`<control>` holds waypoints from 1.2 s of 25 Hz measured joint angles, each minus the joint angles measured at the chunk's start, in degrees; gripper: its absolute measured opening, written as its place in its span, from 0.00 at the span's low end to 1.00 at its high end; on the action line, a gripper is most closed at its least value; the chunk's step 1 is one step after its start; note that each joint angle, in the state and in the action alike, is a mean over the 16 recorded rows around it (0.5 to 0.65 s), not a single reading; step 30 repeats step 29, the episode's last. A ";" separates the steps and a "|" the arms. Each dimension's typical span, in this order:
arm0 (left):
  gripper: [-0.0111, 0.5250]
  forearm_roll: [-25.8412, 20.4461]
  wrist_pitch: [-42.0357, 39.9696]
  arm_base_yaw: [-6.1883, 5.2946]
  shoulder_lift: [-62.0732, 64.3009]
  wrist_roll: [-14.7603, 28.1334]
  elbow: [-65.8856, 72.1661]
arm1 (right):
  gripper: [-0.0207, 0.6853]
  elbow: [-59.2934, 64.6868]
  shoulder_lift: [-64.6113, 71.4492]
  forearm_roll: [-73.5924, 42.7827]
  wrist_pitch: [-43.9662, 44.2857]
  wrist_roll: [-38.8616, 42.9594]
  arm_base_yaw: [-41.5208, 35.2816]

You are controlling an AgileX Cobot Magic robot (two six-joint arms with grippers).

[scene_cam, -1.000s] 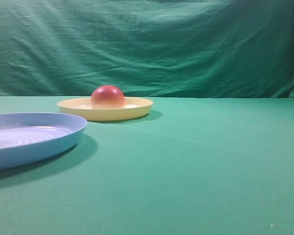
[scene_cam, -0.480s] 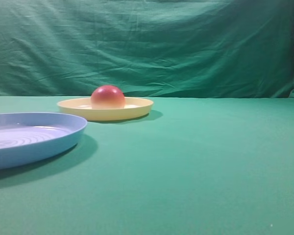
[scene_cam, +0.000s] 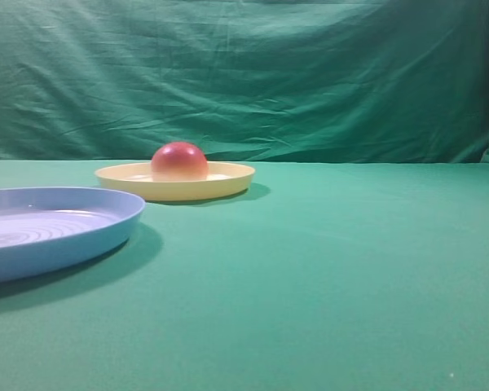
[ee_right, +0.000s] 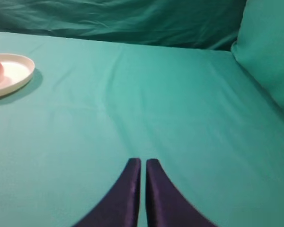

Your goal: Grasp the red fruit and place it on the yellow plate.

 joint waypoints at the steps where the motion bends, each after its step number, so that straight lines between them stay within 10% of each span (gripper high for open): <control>1: 0.31 0.00 0.00 0.00 0.00 0.00 0.00 | 0.03 0.06 -0.04 -0.02 0.10 -0.02 -0.05; 30: 0.31 0.00 0.00 0.00 0.00 0.00 0.00 | 0.03 0.09 -0.16 -0.27 0.39 -0.22 -0.10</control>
